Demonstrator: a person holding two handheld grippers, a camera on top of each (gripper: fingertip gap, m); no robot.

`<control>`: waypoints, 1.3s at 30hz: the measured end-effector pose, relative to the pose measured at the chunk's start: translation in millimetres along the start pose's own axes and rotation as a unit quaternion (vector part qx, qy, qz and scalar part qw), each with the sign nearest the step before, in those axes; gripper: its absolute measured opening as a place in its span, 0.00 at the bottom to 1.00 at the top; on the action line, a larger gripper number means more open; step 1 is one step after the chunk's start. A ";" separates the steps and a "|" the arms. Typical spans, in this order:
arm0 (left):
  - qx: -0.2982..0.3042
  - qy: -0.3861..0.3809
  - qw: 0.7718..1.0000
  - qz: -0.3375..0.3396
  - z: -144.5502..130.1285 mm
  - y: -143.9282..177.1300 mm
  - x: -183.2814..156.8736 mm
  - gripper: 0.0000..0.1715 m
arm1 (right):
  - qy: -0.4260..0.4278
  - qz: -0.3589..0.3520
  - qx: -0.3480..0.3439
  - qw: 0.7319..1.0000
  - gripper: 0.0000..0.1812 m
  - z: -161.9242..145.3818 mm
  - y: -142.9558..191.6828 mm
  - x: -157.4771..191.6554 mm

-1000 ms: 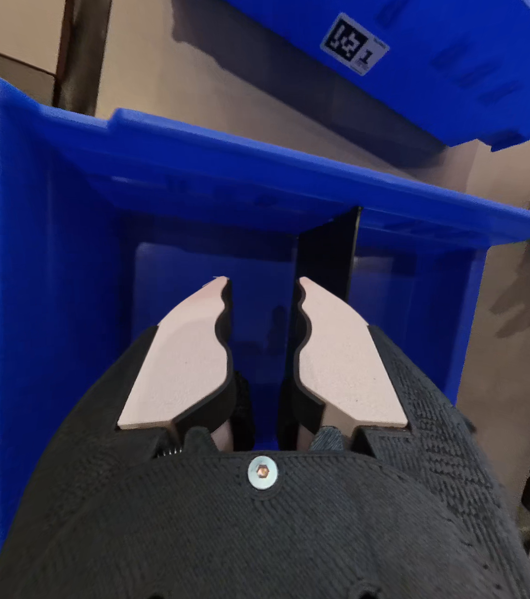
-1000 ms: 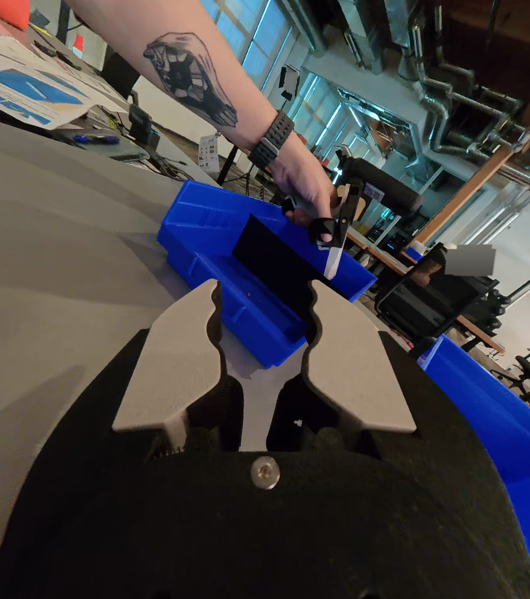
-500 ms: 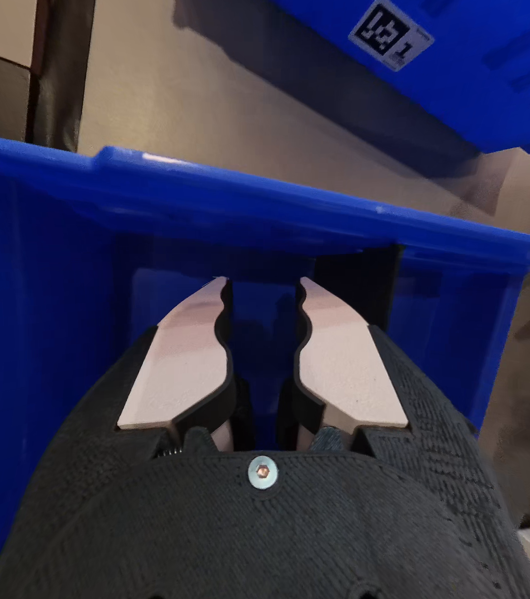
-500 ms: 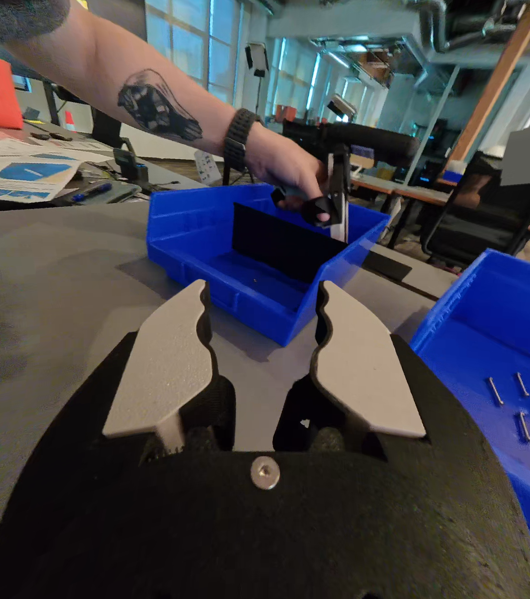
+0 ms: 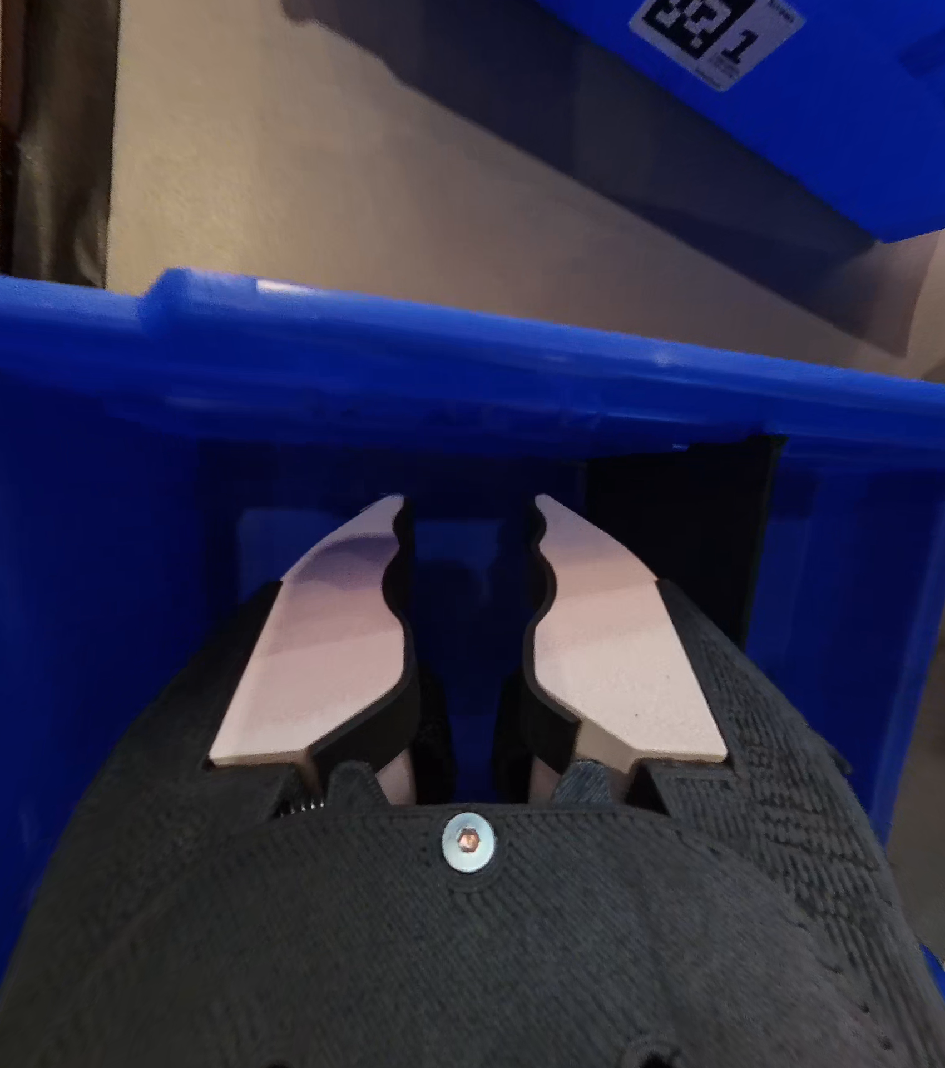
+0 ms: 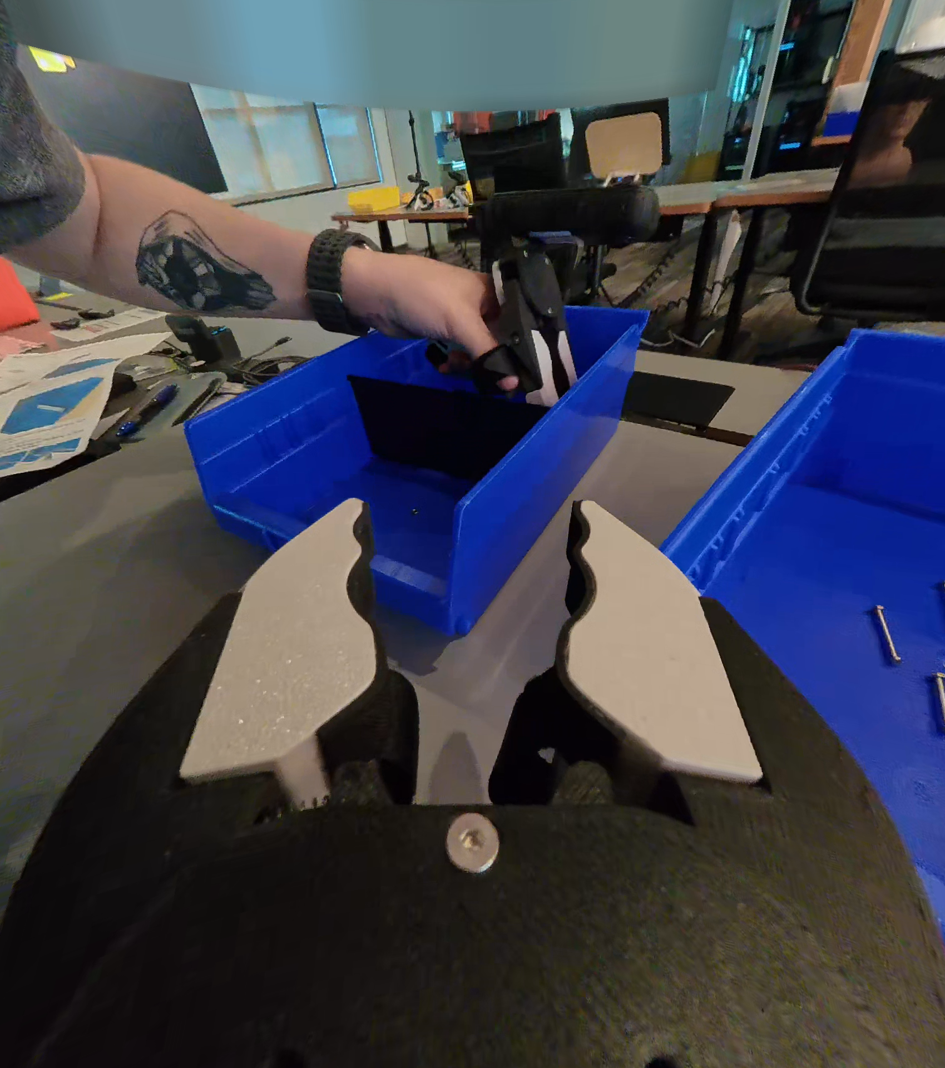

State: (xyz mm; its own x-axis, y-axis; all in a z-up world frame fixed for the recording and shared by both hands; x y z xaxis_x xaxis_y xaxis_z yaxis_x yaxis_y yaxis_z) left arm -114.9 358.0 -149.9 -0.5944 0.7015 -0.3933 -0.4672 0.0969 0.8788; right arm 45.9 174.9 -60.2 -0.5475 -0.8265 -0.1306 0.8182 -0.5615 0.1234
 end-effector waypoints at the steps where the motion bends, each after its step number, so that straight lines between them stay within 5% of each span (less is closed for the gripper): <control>1: 0.001 0.004 1.000 -0.009 -1.2 -0.9 -1.9 0.22 | -0.001 0.004 0.006 1.000 0.36 0.2 -0.4 0.0; 12: 0.019 -0.006 0.999 -0.047 0.2 -14.5 -15.5 0.25 | -0.014 0.014 0.021 1.000 0.37 11.0 -9.8 -8.3; 22: -0.010 -0.064 0.998 0.001 -1.2 -19.7 -17.6 0.19 | -0.026 -0.008 0.004 1.000 0.37 13.7 -5.8 -18.9; 29: 0.006 -0.097 0.995 -0.024 -4.9 -16.1 -20.0 0.36 | -0.032 -0.011 0.010 0.999 0.36 8.0 -4.2 -23.9; 39: -0.017 -0.114 0.993 0.016 1.0 -22.1 -22.4 0.39 | -0.036 -0.017 0.013 0.999 0.35 5.4 -3.7 -21.9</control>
State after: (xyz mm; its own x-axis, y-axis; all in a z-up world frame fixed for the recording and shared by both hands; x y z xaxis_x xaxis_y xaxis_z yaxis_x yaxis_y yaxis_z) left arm -90.6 340.8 -160.2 -0.4472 0.8459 -0.2907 -0.4753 0.0506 0.8784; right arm 54.0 194.8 -52.5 -0.5865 -0.8074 -0.0641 0.7949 -0.5890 0.1456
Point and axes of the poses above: each gripper's, where its closed fingertips meet, y back along the fingers, z out of its top, x = y × z across the jaws, the point moved 3 cm from there along y, back along the fingers, and after that the axes turned 14 degrees about y, right-handed, at the moved point
